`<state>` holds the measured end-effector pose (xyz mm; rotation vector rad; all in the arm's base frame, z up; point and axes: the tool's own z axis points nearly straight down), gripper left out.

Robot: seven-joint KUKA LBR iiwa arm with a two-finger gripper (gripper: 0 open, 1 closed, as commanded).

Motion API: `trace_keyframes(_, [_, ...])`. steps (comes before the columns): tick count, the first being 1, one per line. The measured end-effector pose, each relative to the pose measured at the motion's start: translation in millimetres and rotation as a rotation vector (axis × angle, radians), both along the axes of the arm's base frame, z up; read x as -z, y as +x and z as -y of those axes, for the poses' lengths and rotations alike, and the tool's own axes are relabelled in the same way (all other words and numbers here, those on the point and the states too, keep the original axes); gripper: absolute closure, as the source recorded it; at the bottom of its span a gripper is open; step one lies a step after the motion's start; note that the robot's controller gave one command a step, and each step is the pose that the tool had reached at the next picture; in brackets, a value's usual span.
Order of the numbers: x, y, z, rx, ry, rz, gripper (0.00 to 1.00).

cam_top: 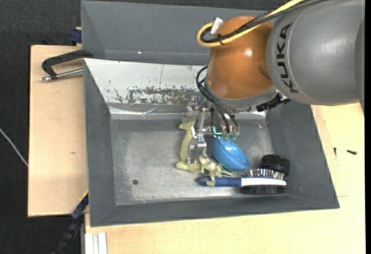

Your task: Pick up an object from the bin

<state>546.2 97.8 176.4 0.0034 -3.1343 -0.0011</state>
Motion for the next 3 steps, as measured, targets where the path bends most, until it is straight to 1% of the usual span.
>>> trace_keyframes(1, [103.2,-35.5,39.8,-0.167,0.005,0.029,0.00])
trace_keyframes(2, [100.1,-33.4,38.6,-0.168,0.005,0.034,1.00])
trace_keyframes(3, [-17.8,-21.3,147.9,-0.433,-0.004,0.019,1.00])
